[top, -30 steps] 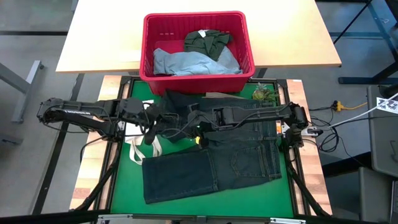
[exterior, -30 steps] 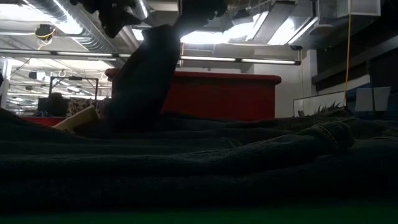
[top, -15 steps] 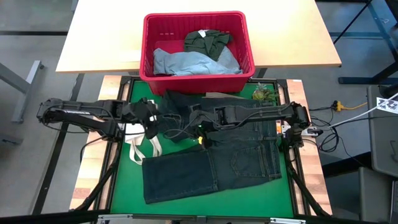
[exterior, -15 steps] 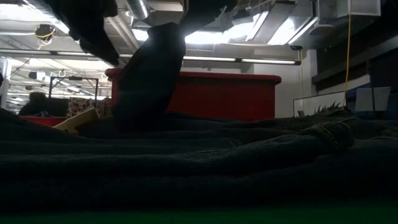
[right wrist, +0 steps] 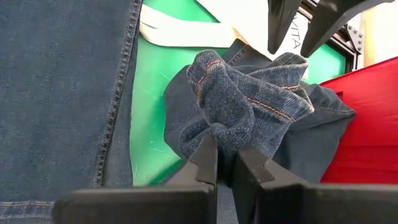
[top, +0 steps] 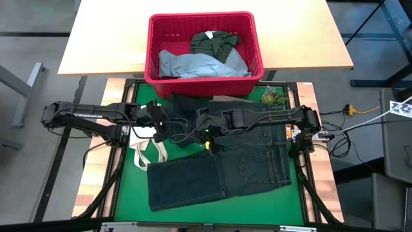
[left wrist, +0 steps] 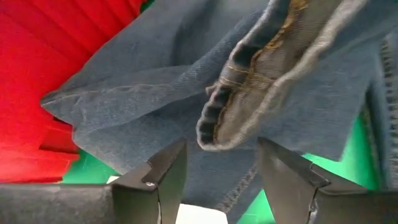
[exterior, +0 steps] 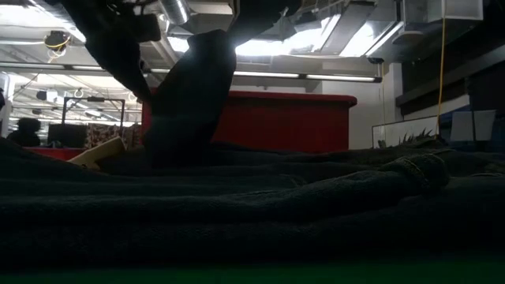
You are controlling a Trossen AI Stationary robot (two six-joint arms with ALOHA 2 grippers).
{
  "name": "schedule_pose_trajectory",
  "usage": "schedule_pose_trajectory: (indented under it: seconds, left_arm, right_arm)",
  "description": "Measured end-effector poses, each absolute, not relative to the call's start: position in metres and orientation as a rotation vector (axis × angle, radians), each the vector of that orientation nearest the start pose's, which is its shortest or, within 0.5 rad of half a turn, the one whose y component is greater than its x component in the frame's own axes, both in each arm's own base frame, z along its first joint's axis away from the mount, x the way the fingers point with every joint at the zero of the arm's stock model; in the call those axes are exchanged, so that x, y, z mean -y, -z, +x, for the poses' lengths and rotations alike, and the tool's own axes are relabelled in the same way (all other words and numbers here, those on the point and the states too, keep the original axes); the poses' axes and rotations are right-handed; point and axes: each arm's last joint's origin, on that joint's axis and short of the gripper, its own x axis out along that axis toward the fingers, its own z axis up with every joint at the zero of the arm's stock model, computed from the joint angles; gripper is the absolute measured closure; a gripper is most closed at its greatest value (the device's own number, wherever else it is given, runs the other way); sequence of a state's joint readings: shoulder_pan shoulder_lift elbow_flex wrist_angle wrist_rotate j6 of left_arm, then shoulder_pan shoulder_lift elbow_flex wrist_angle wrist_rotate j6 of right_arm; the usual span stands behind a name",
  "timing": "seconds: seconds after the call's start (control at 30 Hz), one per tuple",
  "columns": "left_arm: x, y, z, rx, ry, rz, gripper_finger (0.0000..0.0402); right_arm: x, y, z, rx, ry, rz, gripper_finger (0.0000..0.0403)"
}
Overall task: Fold Laundry from Bin
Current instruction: Fold the dark blue jeans
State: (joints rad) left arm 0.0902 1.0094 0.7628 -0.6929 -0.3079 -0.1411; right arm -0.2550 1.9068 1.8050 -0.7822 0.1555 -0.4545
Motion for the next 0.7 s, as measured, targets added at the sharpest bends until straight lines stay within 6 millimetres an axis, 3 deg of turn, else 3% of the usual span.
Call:
schedule_pose_trajectory:
  seconds: [0.33,0.47,0.6,0.7]
  left_arm:
    - [-0.031,-0.237,0.203,-0.951,-0.322,0.038,0.0231]
    - [-0.030,-0.235,0.204,-0.960,-0.291,0.014,0.0285]
    - [-0.029,-0.236,0.204,-0.952,-0.304,-0.046,0.0375]
    - [-0.027,-0.243,0.200,-0.965,-0.286,-0.129,0.0392]
  right_arm:
    - [0.110,-0.313,0.403,-0.958,0.174,-0.374,0.0382]
    - [0.110,-0.313,0.404,-0.958,0.174,-0.374,0.0382]
    - [0.110,-0.313,0.404,-0.955,0.175,-0.375,0.0382]
    - [0.110,-0.314,0.405,-0.946,0.187,-0.380,0.0382]
